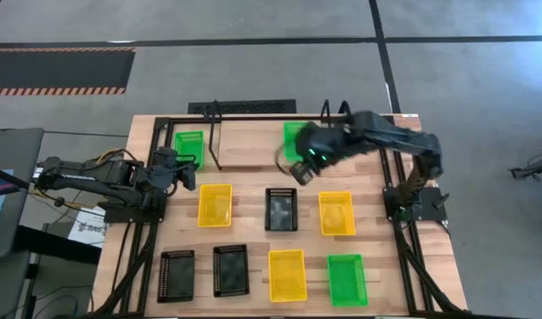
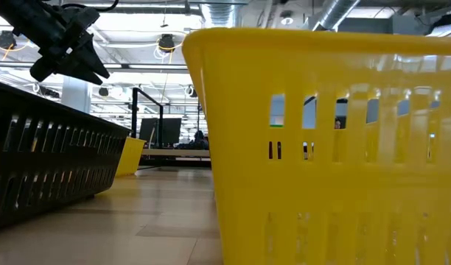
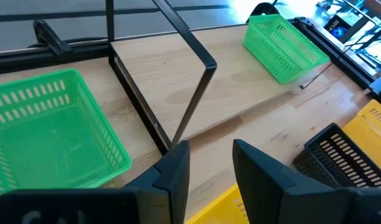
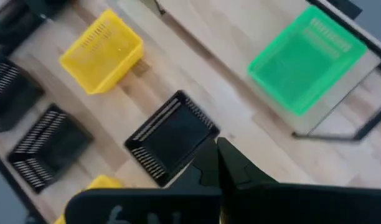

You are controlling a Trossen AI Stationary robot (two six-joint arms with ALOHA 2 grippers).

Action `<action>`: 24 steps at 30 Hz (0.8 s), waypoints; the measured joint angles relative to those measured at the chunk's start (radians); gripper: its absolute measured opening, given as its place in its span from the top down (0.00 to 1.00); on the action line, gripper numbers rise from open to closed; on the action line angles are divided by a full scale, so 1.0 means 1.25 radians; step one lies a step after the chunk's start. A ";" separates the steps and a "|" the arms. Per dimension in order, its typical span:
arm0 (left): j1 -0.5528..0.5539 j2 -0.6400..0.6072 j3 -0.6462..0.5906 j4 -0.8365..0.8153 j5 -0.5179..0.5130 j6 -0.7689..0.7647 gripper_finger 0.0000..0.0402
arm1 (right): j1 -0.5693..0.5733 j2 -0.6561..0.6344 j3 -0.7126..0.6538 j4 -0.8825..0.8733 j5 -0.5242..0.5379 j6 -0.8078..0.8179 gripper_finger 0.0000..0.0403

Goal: Stack baskets on shelf by color
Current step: Put the top right yellow bin on the shelf

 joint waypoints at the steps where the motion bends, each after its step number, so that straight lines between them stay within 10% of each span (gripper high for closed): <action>1: 0.000 0.000 0.000 -0.004 0.008 0.002 0.73 | 0.026 -0.007 -0.009 0.000 0.017 0.042 1.00; 16: 0.000 0.000 0.000 -0.008 0.074 0.050 0.73 | 0.249 -0.040 -0.386 0.000 -0.058 0.576 0.87; 24: 0.000 0.000 0.000 -0.008 0.078 0.050 0.73 | 0.248 -0.040 -0.520 -0.001 -0.118 0.644 0.70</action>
